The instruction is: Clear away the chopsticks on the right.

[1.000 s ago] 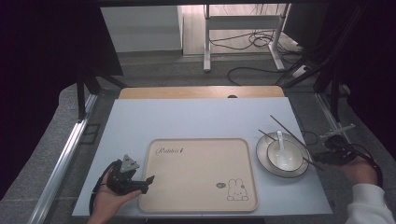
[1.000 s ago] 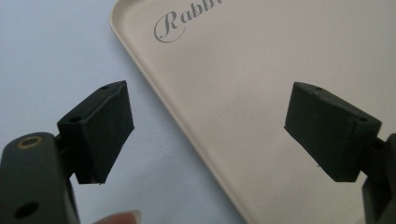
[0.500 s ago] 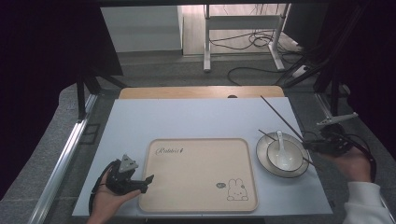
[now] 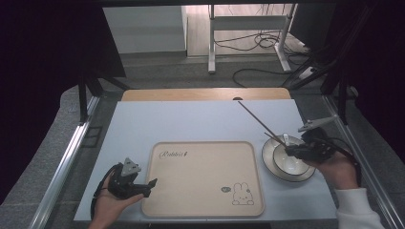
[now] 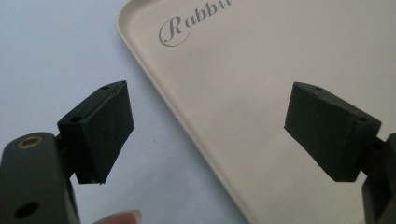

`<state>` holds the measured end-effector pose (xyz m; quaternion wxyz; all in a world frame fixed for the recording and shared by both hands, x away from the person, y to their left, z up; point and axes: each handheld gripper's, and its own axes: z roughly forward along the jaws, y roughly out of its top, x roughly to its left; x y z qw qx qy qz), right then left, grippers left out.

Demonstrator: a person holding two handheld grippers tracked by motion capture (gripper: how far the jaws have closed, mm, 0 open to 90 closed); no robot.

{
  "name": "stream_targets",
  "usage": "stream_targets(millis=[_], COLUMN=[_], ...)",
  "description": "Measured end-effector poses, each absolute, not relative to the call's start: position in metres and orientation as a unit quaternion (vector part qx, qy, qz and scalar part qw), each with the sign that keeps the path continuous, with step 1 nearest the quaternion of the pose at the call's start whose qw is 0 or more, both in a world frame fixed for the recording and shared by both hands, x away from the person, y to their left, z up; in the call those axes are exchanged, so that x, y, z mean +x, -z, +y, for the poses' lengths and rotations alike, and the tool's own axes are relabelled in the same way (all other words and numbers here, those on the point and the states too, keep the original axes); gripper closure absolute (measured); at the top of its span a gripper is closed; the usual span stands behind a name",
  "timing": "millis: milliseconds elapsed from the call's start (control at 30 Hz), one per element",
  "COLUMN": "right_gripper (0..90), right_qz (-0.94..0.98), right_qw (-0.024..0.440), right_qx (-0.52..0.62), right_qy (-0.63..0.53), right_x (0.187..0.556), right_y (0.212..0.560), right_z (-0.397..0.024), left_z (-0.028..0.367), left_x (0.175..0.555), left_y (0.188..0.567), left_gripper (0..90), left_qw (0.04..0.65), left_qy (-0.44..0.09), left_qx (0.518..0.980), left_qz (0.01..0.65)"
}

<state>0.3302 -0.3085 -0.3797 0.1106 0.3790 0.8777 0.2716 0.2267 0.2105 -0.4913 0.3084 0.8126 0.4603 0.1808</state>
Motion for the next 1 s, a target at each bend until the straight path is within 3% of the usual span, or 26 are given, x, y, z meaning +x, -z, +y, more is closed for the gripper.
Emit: stream_targets(millis=[533,1000], right_gripper=[83.4,82.9], right_qz=[0.918,0.940], right_qw=[0.058,0.033], right_qx=[0.338,0.309], right_qy=[-0.200,-0.141], right_x=[0.299,0.296], right_y=[0.436,0.480], right_z=[-0.218,-0.190], left_z=[0.210,0.209], left_x=[0.226,0.227], left_y=[0.491,0.492], left_gripper=[15.4,15.3], left_qw=[0.306,0.304], left_qy=[-0.180,-0.178], left_qx=[0.816,0.820], left_qz=[0.456,0.451])
